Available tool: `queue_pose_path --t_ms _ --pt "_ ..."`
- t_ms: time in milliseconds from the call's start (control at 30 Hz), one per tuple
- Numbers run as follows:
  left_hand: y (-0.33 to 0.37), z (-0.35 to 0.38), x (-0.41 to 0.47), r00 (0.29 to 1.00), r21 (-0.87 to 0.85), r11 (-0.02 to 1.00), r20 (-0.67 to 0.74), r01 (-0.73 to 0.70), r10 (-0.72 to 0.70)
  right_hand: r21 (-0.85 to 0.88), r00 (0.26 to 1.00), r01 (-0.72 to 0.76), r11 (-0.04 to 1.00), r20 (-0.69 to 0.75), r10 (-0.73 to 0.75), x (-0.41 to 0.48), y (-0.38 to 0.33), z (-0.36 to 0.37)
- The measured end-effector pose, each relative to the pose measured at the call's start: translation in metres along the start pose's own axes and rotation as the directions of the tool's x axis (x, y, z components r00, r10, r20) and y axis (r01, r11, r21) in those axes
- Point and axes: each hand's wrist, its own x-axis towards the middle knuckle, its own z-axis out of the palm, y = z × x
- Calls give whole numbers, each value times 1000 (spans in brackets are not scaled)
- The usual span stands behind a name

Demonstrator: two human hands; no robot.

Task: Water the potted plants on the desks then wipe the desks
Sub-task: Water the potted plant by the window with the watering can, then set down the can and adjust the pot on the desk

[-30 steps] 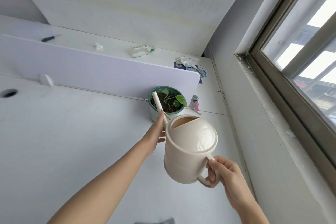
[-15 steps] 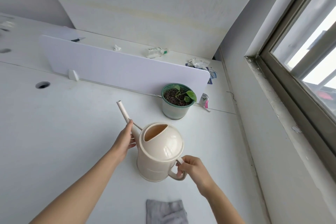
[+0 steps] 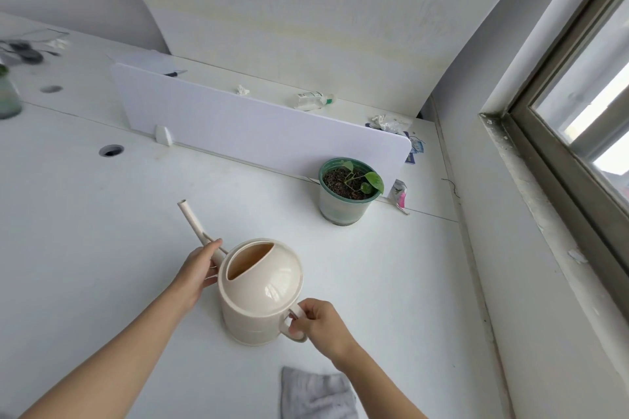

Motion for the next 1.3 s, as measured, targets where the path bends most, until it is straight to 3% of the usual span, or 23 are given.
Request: queue_pose_path --t_ms 267,400,500,600,667,733,800,833,867,900,1000,1100,1167,1300 --pt "-3 -11 -9 1000 -6 1000 -22 14 -14 2 998 -22 1000 55 22 8 2 10" --pt "2 -16 -2 995 221 973 -84 66 -49 -64 994 -21 998 104 27 12 3 0" --pt "21 -10 4 990 391 919 -140 46 10 -47 998 -6 999 -69 2 20 -2 -28" --pt "45 12 11 993 569 822 -96 -1 68 0 964 -42 999 -265 41 32 -13 -63" --pt "57 31 13 997 726 687 -63 11 50 16 943 -97 995 -320 97 40 -17 -84" --pt "65 47 15 991 916 401 -72 23 109 35 918 -123 992 -377 127 49 -18 -102" --pt "75 60 15 977 996 84 -50 33 206 73 896 -132 989 -417 151 57 -18 -116" --pt "81 66 17 975 1000 27 -20 14 223 94 891 -138 986 -423 165 62 -18 -122" --pt "88 72 22 980 999 32 16 -23 201 122 887 -139 983 -426 178 68 -18 -128" --pt "95 79 29 985 991 109 62 -80 163 147 882 -137 980 -433 189 74 -19 -133" --pt "112 114 57 965 795 551 244 -255 94 194 854 -133 972 -475 212 95 -23 -148" --pt "114 157 87 939 482 830 316 -281 135 240 832 -116 964 -506 226 116 -29 -159" --pt "109 177 109 949 321 921 290 -218 123 281 824 -84 956 -519 225 126 -33 -165" --pt "100 201 142 953 199 964 280 -178 118 364 804 8 931 -555 210 142 -37 -173"
